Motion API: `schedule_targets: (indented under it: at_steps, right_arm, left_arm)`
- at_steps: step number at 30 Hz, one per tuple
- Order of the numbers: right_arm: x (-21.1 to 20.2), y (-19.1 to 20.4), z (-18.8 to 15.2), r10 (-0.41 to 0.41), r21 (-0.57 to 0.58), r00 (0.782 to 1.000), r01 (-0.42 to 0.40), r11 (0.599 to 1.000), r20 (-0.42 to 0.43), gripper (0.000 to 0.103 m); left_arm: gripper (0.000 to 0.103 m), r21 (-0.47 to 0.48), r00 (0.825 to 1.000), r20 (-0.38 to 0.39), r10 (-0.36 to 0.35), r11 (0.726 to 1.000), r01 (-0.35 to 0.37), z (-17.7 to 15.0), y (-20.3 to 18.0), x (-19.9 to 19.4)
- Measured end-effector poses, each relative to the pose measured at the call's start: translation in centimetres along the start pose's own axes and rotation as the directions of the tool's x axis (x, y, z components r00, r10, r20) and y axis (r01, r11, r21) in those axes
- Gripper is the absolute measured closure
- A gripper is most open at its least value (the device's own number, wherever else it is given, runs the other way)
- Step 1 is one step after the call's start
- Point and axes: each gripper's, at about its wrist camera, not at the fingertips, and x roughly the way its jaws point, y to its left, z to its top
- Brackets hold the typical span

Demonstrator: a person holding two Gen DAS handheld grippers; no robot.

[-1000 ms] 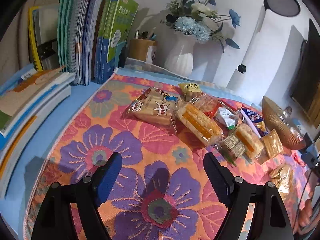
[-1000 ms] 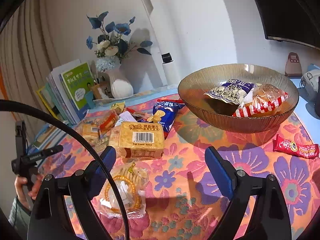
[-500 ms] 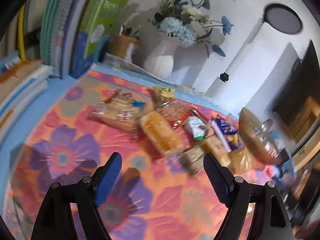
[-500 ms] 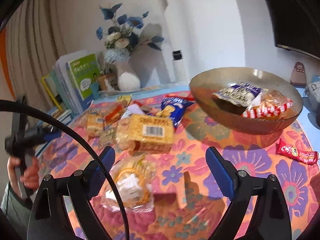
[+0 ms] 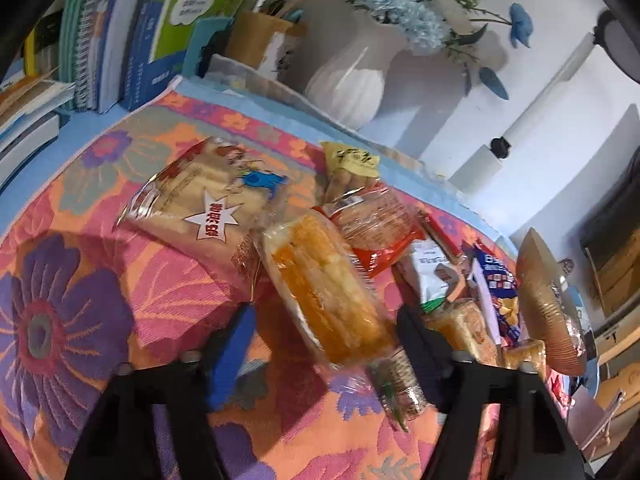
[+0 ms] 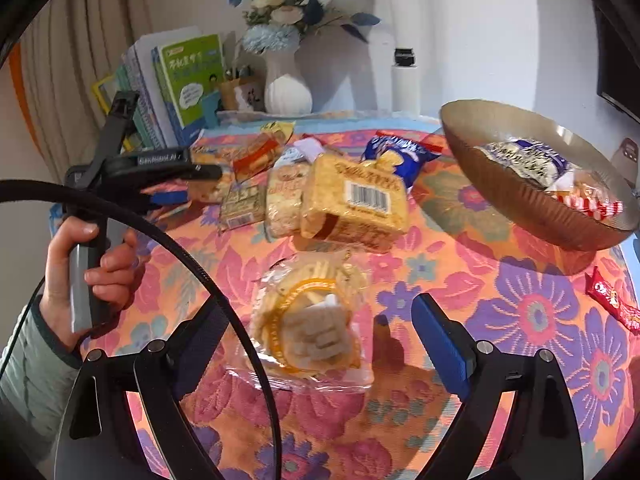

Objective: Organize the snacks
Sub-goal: 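Grasp the round cookie bag with the right gripper, then carry the cookie bag into the amber bowl and open the right gripper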

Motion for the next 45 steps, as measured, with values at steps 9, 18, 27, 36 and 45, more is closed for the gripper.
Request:
schedule_targets:
  at_steps: [9,18,27,36,45]
  right_arm:
    - [2.1,1.6,-0.5,-0.050,-0.069,0.995,0.044,0.997,-0.084,0.029]
    - [0.9,1.3,-1.0,-0.061,-0.064,0.998,0.060,0.996,-0.018,0.049]
    - [-2.5,-0.8,-2.3,-0.035,0.016,0.996,0.034,0.999,0.077,0.049]
    - [-5.6,-6.7,-4.2,-0.041,0.220,0.991,0.012,0.975,0.131,0.049]
    - [-7.2,-9.7,-4.3,-0.061,0.296,0.982,0.005,0.955,0.178,0.049]
  left_arm:
    - [0.061,0.126,0.998,0.060,0.034,0.991,-0.041,-1.0,-2.1,-0.7]
    - [0.065,0.218,0.984,0.175,0.037,0.973,-0.076,-2.6,-4.0,-4.1]
    - [0.069,0.342,0.983,0.176,-0.061,0.940,-0.003,-3.9,-10.9,-7.1]
    - [0.070,0.406,0.979,0.135,-0.150,0.910,0.083,-5.2,-15.4,-8.0]
    - [0.070,0.403,0.976,0.120,-0.181,0.907,0.119,-5.5,-15.6,-8.9]
